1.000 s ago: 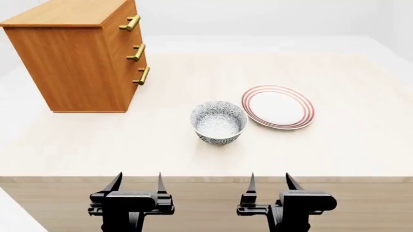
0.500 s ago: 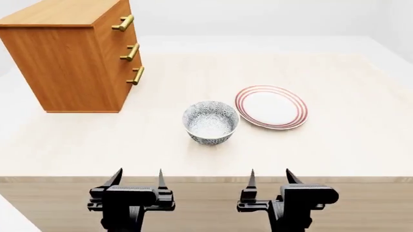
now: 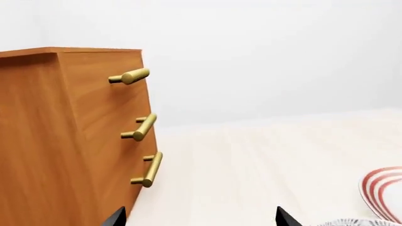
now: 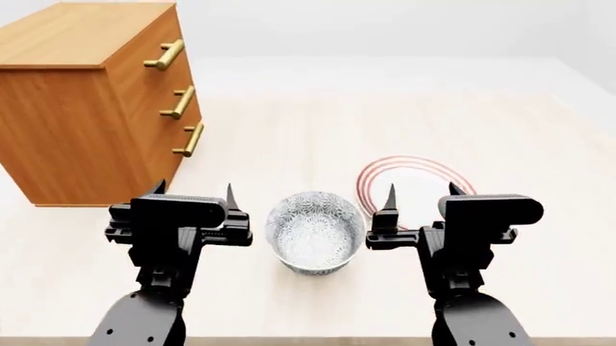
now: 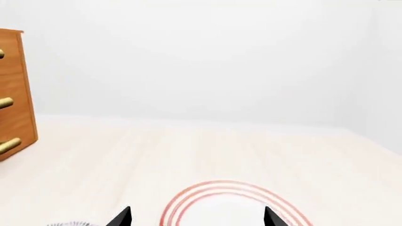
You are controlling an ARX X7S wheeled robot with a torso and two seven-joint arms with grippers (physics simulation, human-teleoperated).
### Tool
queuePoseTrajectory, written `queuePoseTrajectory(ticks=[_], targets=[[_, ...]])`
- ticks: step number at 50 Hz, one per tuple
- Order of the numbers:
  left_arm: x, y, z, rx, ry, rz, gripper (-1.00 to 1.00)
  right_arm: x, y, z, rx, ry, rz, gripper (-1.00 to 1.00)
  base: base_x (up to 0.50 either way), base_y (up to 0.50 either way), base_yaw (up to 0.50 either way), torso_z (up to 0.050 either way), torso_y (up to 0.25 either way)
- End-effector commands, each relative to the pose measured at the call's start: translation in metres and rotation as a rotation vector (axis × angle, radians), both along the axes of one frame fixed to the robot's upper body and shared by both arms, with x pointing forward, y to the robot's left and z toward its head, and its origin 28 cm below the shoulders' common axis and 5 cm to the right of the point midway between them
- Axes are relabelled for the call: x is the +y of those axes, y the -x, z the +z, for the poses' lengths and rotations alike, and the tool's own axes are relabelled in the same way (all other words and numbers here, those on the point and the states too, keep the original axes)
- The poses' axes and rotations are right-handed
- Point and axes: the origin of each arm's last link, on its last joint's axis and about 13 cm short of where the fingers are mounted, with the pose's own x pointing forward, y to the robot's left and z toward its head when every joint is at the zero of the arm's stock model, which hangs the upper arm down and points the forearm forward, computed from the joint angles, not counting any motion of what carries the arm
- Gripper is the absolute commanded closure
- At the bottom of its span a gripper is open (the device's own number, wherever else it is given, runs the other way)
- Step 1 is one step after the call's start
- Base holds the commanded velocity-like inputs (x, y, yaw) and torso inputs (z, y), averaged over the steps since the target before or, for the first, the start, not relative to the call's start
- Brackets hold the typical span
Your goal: Open the bottom drawer of the cabinet.
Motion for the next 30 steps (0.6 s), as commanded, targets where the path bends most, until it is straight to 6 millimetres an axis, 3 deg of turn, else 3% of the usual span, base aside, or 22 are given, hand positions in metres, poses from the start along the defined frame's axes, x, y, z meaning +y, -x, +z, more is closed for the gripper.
queuePoseTrajectory(ticks=[1,30], targets=[[0.0020,-0.0018,0.0033,0.000,-0.008,0.012,-1.00,-0.0001,-0.0025,0.0053,-0.003,0.011,0.001,-1.00,0.50,0.00,0.00,0.000,0.000],[0.0024,-0.0008,0.0034,0.000,-0.004,0.014,-1.00,0.0015,-0.0007,0.0051,-0.005,0.003,0.031,-1.00,0.48,0.00,0.00,0.000,0.001]])
